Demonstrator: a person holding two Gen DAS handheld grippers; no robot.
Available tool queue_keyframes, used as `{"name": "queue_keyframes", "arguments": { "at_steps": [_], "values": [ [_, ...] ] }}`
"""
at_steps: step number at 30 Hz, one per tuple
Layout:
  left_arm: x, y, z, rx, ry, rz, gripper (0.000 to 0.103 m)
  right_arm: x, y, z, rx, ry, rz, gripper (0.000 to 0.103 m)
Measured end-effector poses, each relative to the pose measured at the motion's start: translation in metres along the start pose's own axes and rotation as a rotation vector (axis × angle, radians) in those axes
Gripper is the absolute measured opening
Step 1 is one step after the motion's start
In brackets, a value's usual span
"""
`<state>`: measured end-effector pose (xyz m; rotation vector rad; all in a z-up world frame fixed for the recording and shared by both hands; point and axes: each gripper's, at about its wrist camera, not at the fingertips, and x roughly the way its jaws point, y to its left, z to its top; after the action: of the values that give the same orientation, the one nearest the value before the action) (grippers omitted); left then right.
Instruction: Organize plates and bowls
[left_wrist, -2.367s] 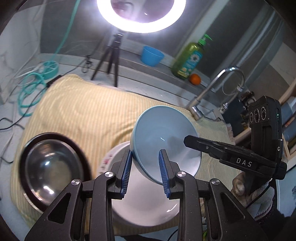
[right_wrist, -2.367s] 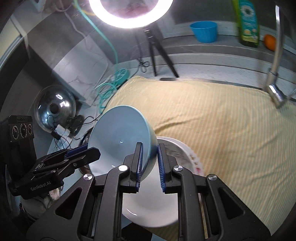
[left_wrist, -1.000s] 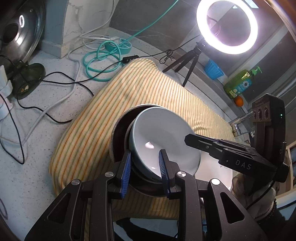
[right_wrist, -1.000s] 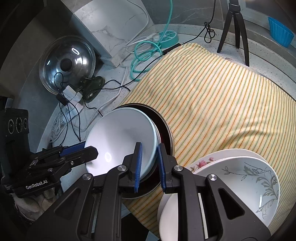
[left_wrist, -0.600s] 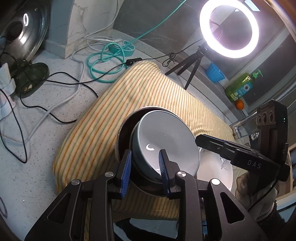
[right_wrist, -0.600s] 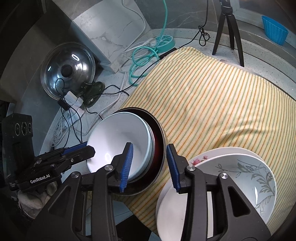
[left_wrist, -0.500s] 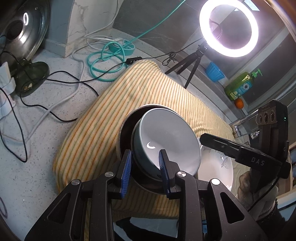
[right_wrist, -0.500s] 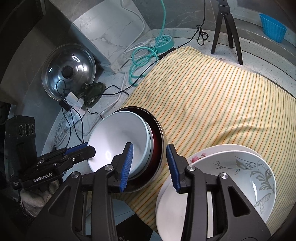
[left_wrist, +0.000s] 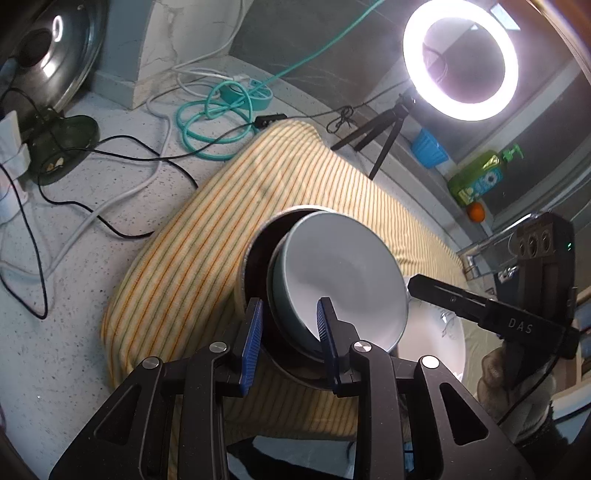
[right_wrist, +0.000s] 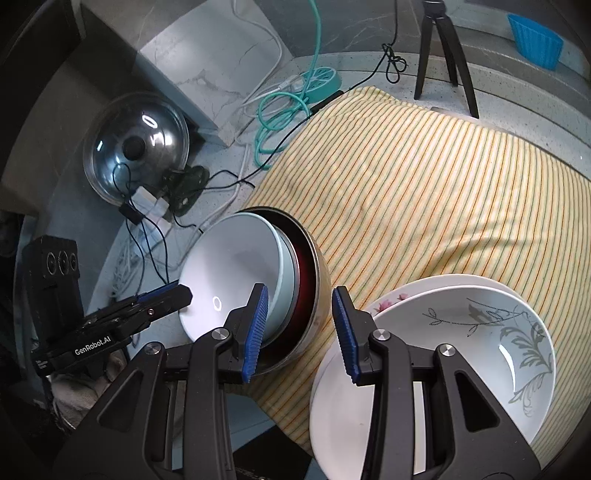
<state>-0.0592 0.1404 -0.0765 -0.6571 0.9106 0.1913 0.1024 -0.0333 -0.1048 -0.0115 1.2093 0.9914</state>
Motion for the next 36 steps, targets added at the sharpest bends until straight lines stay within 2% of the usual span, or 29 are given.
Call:
{"name": "queue_keyframes", "arguments": {
  "at_steps": [4,9,12,19,33,36],
  "values": [
    [-0.015,0.018,0.004,-0.053,-0.046,0.014,0.027,-0.005,-0.012,0.001,0.046,-0.017,-0.003,0.039],
    [-0.013,0.039,0.003,-0.1,-0.033,0.027,0.027,-0.001,-0.026,-0.001,0.089,0.005,0.005,0.039],
    [-0.006,0.039,0.002,-0.105,-0.017,0.021,0.027,0.005,-0.026,-0.003,0.095,0.019,0.008,0.038],
    [0.008,0.036,0.0,-0.103,0.019,0.006,0.027,0.018,-0.021,-0.005,0.092,0.048,0.017,0.025],
    [0.023,0.039,0.002,-0.113,0.045,-0.014,0.025,0.036,-0.024,-0.007,0.122,0.087,0.035,0.023],
    [0.023,0.039,0.003,-0.109,0.049,-0.023,0.024,0.036,-0.026,-0.007,0.132,0.091,0.05,0.019]
  ]
}}
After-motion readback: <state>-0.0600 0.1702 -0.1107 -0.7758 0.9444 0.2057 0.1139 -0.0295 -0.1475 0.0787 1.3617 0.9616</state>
